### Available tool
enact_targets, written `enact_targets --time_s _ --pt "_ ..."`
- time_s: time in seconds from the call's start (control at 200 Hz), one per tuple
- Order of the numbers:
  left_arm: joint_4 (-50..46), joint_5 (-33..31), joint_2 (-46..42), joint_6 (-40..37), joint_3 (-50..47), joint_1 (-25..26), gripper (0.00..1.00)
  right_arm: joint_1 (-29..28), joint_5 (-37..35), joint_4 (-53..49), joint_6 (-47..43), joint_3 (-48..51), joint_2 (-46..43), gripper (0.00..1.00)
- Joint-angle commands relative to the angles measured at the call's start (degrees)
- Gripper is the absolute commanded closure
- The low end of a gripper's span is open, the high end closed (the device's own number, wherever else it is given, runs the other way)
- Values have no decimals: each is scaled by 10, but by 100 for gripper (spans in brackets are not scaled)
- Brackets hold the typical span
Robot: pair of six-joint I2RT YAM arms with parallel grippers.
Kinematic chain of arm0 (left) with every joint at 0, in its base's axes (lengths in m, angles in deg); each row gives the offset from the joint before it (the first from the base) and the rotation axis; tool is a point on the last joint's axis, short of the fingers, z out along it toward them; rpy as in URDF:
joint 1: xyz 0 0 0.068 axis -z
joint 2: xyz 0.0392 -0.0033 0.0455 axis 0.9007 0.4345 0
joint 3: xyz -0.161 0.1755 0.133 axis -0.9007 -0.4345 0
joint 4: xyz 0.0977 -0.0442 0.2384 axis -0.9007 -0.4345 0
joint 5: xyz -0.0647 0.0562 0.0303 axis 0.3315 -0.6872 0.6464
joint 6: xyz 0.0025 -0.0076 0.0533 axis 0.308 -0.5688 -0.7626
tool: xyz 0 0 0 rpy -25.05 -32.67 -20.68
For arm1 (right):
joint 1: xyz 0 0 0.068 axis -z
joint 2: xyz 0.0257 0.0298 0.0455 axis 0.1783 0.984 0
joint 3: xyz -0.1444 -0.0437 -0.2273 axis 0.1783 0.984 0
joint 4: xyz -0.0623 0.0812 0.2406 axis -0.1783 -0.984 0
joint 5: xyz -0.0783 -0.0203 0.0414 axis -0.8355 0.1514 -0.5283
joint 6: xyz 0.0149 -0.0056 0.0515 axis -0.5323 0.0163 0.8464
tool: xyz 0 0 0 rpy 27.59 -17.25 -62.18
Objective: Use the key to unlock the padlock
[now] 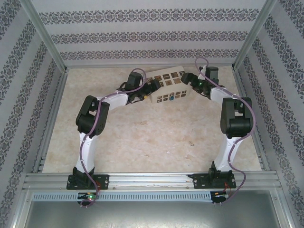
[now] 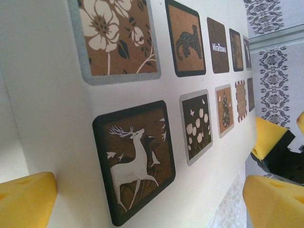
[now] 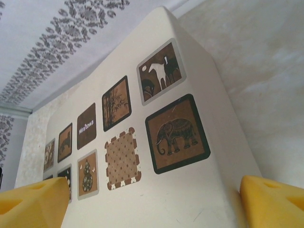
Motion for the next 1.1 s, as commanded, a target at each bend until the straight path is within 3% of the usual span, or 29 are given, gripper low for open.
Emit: enact_targets --time_s 0.0,0.515,1.094 --pt "27 35 -39 4 -18 13 0 -47 93 17 -5 29 -44 9" --pt "31 -14 -159 -4 -165 13 0 -92 90 27 -20 184 -170 9" --pt "12 -54 -261 -15 -277 12 0 -204 -15 28 -5 330 -305 10"
